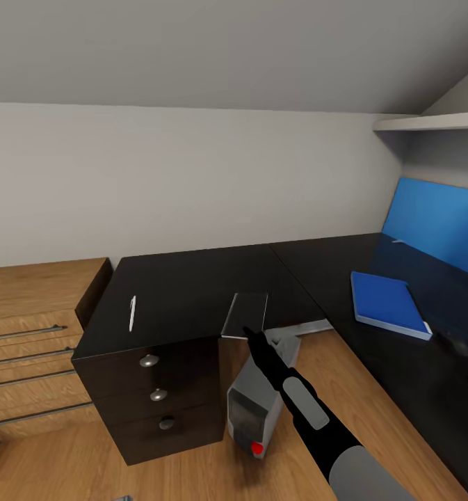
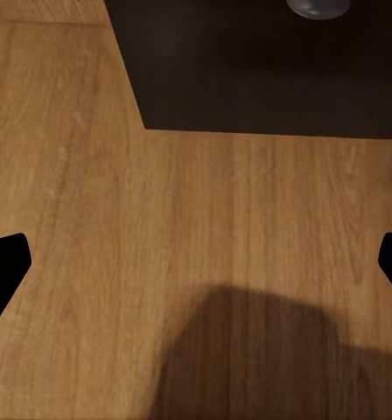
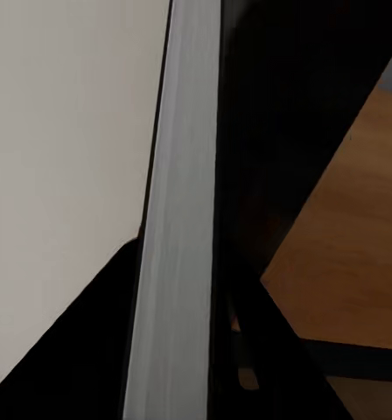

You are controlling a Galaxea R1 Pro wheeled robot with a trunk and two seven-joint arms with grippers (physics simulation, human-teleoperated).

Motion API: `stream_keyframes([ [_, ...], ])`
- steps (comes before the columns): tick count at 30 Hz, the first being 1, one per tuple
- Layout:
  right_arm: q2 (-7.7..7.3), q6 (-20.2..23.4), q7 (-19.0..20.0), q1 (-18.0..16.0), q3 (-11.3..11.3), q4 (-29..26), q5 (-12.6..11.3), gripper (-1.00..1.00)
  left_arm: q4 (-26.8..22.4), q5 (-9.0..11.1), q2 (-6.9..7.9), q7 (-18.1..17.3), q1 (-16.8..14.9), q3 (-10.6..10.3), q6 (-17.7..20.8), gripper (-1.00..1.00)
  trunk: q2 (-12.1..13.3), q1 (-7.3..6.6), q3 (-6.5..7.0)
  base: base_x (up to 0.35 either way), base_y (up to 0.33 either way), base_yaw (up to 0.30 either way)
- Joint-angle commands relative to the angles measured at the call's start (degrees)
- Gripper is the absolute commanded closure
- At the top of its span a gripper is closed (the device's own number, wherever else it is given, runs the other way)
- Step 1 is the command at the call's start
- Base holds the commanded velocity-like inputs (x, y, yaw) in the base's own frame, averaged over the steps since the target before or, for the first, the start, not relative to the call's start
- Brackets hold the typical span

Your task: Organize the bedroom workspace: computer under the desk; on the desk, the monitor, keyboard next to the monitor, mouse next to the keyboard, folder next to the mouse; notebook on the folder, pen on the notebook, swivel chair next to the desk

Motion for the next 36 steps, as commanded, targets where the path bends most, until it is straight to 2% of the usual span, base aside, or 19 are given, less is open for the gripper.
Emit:
stream_keyframes([
  [1, -0.01, 0.2, 0.1, 0.0, 0.0, 0.1, -0.7, 1.00, -0.2, 0.4, -0.03, 0.1, 0.0, 0.0, 0.3, -1.00, 0.0, 0.00, -0.05, 0.000, 0.000, 0.000],
  [17, -0.49, -0.8, 0.1, 0.0, -0.3, -1.1, -0.6, 1.00, -0.2, 0.4, -0.06, 0.2, 0.0, 0.0, 0.3, -1.00, 6.0, -3.30, 2.65, 0.000, 0.000, 0.000],
  [20, -1.22, -1.1, 0.2, 0.0, -1.2, -2.0, -0.7, 1.00, 0.1, 0.4, -0.10, 0.2, 0.0, -0.1, 0.4, -1.00, 7.2, -3.95, 3.18, 0.000, 0.000, 0.000],
  [24, -2.09, -1.6, 0.2, 0.0, -4.0, -3.2, -0.7, 1.00, 3.4, 0.2, -0.22, 0.3, 0.0, -0.4, 0.5, -1.00, 8.8, -4.83, 3.90, 0.000, 0.000, 0.000],
  [27, -3.46, -1.7, 0.1, 0.0, -5.3, -4.3, -0.7, 1.00, 4.7, 0.0, -0.26, 0.3, 0.0, -0.5, 0.5, -1.00, 10.0, -5.49, 4.44, 0.000, 0.000, -0.028],
  [32, -6.38, -2.0, -0.1, 0.0, -6.8, -6.4, -0.8, 1.00, 5.6, -0.2, -0.29, 0.3, 0.0, -0.5, 0.5, -1.00, 10.0, -5.49, 4.35, 0.000, 0.000, -0.171],
  [36, -7.50, -2.0, 0.0, 0.0, -9.0, -6.9, -1.0, 1.00, 5.9, -0.3, -0.38, 0.2, 0.0, -0.6, 0.5, -1.00, 10.0, -5.49, 4.26, 0.000, 0.000, -0.229],
])
